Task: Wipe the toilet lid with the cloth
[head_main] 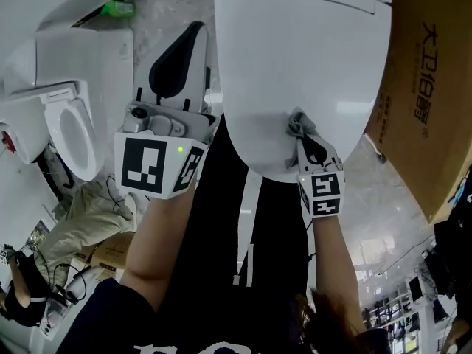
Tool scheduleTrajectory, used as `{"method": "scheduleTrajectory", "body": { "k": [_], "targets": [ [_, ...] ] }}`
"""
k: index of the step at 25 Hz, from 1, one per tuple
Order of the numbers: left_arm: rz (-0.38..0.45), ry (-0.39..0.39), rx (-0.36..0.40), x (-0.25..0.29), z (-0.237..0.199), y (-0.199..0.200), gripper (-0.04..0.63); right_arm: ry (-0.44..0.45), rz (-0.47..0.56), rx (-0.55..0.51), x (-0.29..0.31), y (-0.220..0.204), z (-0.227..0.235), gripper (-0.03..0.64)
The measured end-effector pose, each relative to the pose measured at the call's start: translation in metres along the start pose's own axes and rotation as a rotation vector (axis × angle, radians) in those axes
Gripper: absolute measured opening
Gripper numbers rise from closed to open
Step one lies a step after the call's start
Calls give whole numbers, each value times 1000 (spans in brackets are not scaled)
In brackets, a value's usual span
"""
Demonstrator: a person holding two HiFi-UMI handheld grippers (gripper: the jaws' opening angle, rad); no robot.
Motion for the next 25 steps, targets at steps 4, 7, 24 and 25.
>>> {"method": "scheduleTrajectory", "body": {
  "k": [4, 7, 24, 25],
  "targets": [
    [-1, 0, 1, -6, -1, 0, 20, 38, 0, -2, 9, 7, -19, 35],
    [1, 1, 1, -9, -2, 0, 20, 57, -1, 0, 14, 9, -28, 35],
    [32, -16, 30, -31, 21, 62, 20, 83, 279, 76, -76, 59, -28, 35],
    [36, -19, 40, -35, 23, 75, 20, 53, 345, 73, -95, 76, -21, 35]
  ]
}}
Point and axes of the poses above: the fingertips, and each gripper's own axes: x forward along the fingers, z to its right, y out of its top, the point moved 9 cm from there along -x, backward along the fingers
